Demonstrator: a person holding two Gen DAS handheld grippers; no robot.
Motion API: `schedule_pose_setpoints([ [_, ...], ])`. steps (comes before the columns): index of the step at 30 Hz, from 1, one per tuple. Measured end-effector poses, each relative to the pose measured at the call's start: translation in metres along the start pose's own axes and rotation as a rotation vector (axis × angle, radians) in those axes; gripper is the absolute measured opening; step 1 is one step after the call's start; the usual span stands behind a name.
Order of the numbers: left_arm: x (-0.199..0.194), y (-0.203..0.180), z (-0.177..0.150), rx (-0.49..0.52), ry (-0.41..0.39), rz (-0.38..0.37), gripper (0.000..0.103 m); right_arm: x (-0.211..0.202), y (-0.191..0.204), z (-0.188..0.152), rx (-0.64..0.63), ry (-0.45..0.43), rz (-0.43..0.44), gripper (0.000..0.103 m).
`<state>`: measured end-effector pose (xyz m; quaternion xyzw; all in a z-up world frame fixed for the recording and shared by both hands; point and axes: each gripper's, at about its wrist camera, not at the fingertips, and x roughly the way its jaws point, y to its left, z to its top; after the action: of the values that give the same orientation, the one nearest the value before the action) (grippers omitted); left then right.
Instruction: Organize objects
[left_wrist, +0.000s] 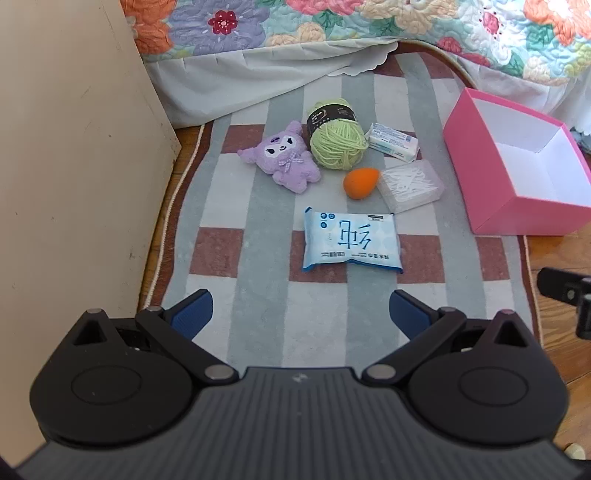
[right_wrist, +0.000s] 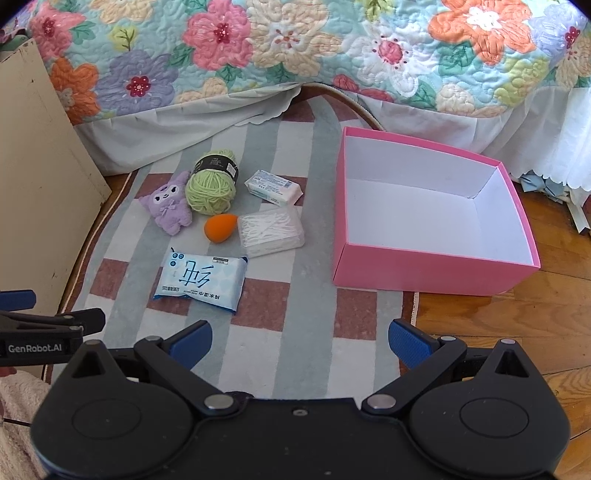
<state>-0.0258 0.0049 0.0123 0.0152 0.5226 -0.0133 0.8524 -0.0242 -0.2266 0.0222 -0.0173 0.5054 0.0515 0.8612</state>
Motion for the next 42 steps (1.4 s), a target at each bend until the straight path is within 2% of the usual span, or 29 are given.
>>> schedule_pose_setpoints([
  [12,-0.013,0.008,0.005,-0.029,-0.047,-0.048,0.103,0.006,-0.003,0.000,0.008,0.016,-0.007,0.103],
  [15,-0.015,0.010,0.005,-0.044,-0.065,-0.037,0.103,0.006,-0.004,0.000,0.010,0.014,-0.007,0.103],
  [22,-0.006,0.018,0.005,-0.083,-0.034,-0.001,0.103,0.005,-0.005,0.000,0.021,0.015,0.001,0.103],
  [25,-0.007,0.020,0.006,-0.097,-0.032,-0.051,0.103,0.005,-0.005,0.000,0.026,0.019,0.006,0.103],
  [32,-0.011,0.015,0.011,-0.080,-0.064,0.043,0.101,0.002,-0.007,0.000,0.035,0.015,0.005,0.103],
  [37,-0.012,0.019,0.012,-0.100,-0.065,-0.005,0.100,-0.001,-0.010,0.000,0.037,0.008,0.002,0.103],
  [42,-0.018,0.015,0.019,-0.060,-0.064,-0.033,0.100,-0.005,-0.013,0.001,0.038,-0.005,0.000,0.103],
])
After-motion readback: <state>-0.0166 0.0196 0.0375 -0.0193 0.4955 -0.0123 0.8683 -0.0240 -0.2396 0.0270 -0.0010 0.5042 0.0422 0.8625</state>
